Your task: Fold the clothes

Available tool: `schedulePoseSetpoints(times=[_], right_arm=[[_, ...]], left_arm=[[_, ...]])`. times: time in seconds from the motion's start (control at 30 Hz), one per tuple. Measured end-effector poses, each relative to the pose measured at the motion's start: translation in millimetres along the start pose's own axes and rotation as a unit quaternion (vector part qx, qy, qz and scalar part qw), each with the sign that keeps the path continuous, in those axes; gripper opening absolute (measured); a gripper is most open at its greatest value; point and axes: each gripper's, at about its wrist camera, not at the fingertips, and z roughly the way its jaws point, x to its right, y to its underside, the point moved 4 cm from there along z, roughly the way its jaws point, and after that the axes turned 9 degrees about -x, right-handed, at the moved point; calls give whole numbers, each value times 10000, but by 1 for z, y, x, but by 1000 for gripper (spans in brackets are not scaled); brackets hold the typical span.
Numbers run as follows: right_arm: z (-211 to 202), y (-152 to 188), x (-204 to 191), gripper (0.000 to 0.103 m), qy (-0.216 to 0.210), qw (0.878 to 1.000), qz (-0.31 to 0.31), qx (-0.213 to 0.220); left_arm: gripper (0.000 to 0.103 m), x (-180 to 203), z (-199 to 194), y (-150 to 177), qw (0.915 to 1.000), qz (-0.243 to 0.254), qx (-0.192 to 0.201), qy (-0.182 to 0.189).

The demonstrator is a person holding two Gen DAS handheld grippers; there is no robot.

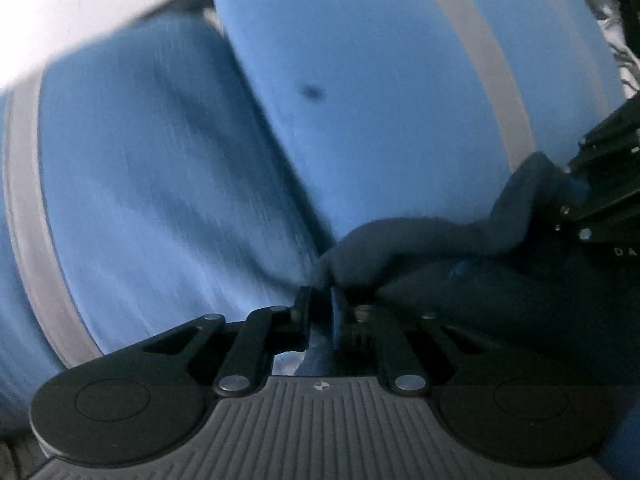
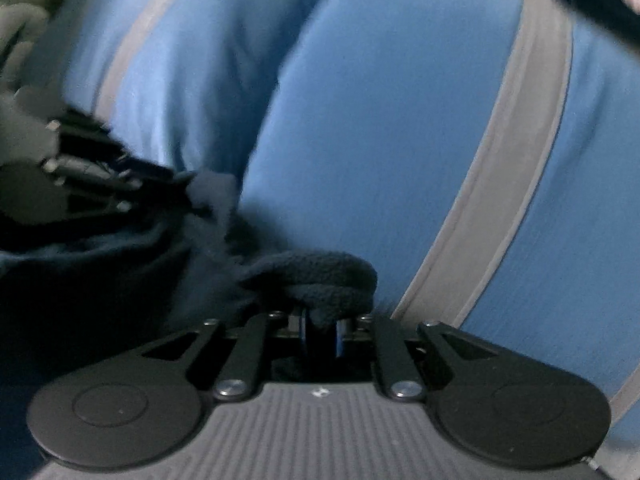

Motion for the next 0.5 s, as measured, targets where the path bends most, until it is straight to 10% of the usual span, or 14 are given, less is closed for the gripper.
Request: schedulePoseSetpoints(times=[0.1,0.2,0.3,0.5], right_arm=[[17,-2,13,41,-135,9980,501,-351],[20,-10,29,53,-404,9925,960,-645],[0,-14,51,103,-657,9899,1067,-669],[-49,-5,110,103,-845,9879,1128,-653]], left_arm=[[23,-5,8,-3,9994,-107,-330,36],[65,-17,-2,-13,9985,-161,-527,-51],[75,-36,-27,-15,9970,-88,-602,478],[78,-96,-75,-6,9871,-762,-686,1232]])
